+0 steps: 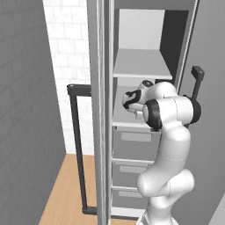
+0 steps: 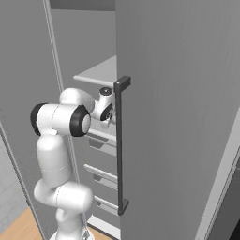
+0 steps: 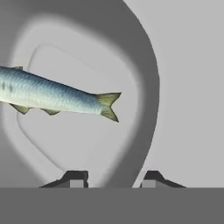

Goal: Take the meat container that has the fish and place it on the second highest rack of the freezer. Then take the vegetable container that has the lemon and onion and place it on the highest rack of the freezer.

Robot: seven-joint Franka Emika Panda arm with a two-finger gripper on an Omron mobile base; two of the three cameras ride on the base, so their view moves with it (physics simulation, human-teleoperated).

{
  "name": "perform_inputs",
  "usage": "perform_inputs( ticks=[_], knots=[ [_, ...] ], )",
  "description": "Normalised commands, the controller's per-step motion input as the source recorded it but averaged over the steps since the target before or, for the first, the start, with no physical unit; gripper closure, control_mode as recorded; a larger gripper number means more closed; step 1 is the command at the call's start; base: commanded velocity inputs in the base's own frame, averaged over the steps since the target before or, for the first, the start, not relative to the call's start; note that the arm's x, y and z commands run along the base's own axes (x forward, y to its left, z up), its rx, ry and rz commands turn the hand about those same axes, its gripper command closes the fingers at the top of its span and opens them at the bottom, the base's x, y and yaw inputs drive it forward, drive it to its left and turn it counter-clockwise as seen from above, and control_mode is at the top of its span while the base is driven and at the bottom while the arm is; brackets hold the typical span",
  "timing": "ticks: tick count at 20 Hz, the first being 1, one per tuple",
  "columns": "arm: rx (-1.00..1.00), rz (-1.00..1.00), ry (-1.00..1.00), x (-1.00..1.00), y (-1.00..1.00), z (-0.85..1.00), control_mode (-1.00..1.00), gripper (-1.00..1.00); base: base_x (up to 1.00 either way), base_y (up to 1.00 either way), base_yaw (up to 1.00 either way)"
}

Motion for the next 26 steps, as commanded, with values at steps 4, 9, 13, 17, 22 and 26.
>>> perform_inputs(
  ticks=[4,9,13,17,22,26],
  knots=[
    [0.00,0.00,-0.04,-0.22,0.00,0.00,-1.00,-1.00,0.00,0.00,0.00],
    [0.00,0.00,-0.02,-0.31,0.01,0.00,-1.00,-1.00,0.00,0.00,0.00],
    [-0.01,0.00,-0.07,-0.48,0.12,0.00,-1.00,-1.00,0.00,0.00,0.00],
    [-0.05,0.00,-0.17,-0.61,0.17,0.04,-1.00,-1.00,0.00,0.00,0.00],
    [-0.06,0.00,-0.15,-0.58,0.16,0.18,-1.00,-1.00,0.00,0.00,0.00],
    [-0.12,0.00,-0.19,-0.59,0.22,0.38,-1.00,-1.00,0.00,0.00,0.00]
  ],
)
